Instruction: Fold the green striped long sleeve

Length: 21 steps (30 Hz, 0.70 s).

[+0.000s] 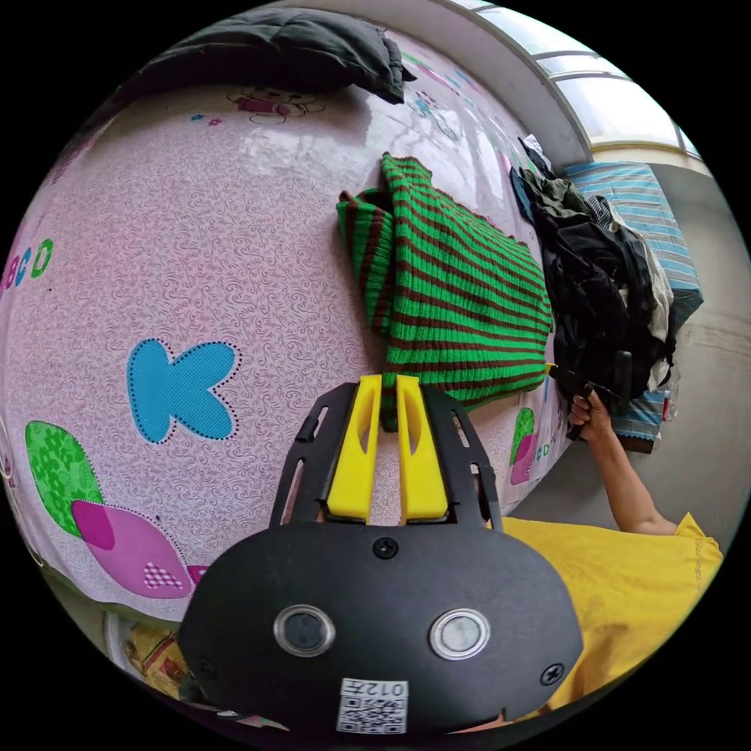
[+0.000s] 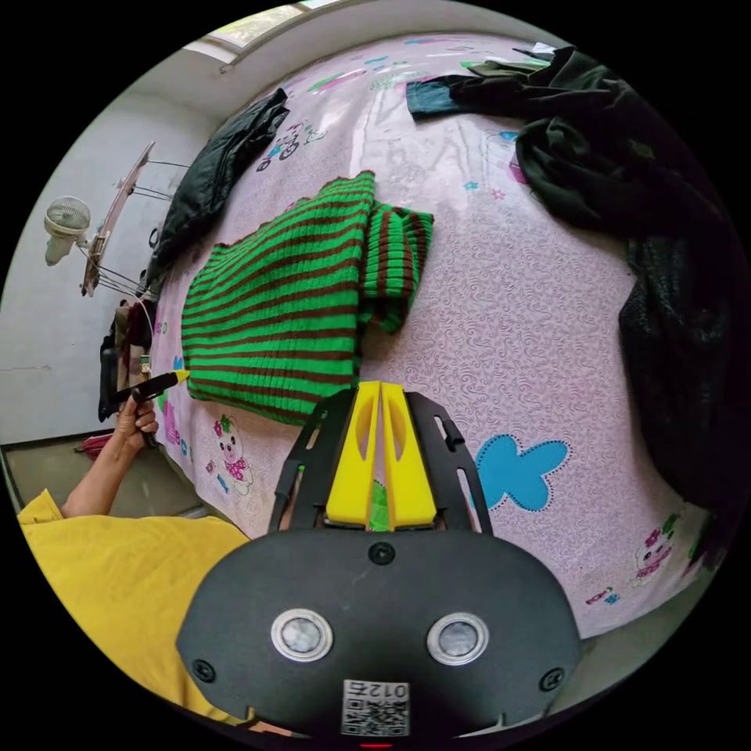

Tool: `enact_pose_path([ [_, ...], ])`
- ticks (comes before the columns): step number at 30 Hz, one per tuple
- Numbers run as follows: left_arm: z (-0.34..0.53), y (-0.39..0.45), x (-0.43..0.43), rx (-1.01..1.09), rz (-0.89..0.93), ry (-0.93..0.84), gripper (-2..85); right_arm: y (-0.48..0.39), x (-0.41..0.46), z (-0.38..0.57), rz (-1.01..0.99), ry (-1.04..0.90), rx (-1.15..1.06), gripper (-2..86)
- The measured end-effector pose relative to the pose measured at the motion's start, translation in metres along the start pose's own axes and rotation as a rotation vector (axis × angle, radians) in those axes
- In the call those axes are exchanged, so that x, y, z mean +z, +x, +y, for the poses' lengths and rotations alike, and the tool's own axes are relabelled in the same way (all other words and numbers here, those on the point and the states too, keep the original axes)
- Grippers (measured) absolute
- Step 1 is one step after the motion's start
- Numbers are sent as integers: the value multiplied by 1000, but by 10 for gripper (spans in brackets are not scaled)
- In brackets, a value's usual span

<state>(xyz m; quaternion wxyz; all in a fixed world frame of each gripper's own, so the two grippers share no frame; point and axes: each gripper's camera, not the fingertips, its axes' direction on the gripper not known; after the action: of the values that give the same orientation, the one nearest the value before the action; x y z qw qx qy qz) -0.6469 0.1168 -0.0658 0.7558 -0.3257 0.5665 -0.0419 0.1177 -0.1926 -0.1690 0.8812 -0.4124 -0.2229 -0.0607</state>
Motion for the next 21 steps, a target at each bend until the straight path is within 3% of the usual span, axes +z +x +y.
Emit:
enact_pose_path([
  [8, 18, 23, -47, 8, -40, 202, 4, -44, -15, -10, -33, 161, -91, 8],
  [13, -31, 98, -9, 217, -117, 118, 4, -93, 15, -44, -2, 138, -191, 5],
  [21, -82, 110, 52, 191, -315, -18, 0, -119, 80, -94, 234, -21, -230, 1],
])
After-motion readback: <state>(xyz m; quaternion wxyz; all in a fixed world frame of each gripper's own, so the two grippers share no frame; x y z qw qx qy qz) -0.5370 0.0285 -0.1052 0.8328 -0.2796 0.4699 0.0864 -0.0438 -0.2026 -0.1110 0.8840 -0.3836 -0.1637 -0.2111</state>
